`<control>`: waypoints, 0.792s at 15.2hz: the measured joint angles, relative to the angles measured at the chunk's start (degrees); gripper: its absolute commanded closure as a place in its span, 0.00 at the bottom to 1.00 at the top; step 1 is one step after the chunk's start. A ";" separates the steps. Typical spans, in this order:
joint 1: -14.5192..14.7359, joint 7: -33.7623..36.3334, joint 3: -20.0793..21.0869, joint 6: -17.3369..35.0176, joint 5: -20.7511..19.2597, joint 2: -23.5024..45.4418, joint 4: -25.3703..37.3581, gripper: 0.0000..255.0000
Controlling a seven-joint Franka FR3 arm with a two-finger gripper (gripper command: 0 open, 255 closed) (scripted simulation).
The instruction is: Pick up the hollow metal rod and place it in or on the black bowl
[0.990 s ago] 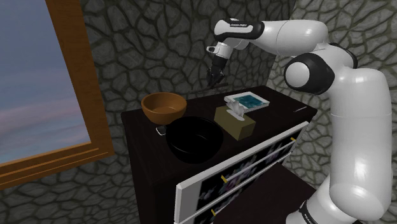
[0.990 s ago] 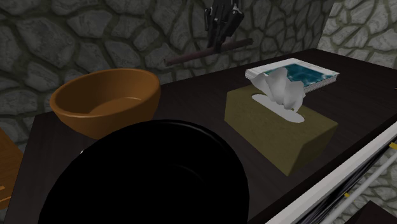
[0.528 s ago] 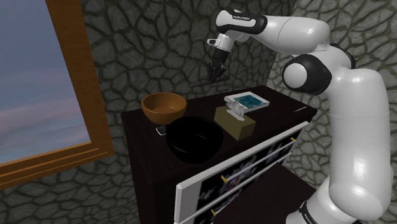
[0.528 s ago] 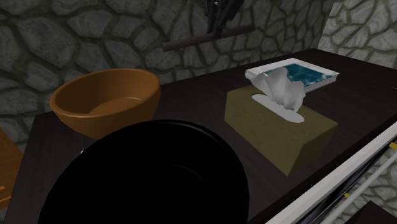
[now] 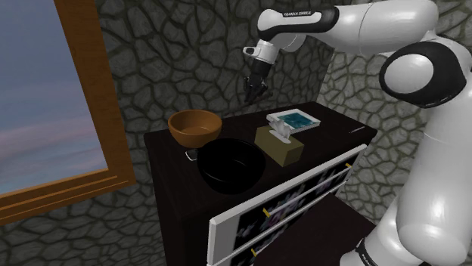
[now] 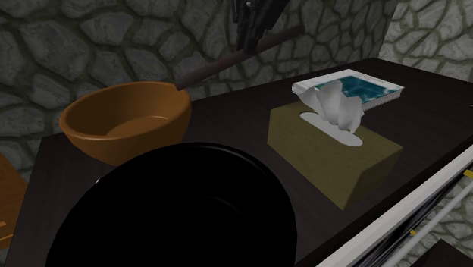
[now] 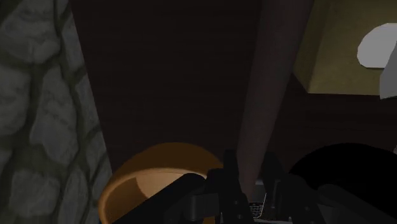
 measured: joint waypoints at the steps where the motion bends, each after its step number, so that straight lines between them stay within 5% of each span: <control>1: 0.91 0.95 0.34 0.95 -0.44 -1.91 -2.48 1.00; 12: 8.48 13.26 6.40 8.38 -3.46 -18.75 -22.44 1.00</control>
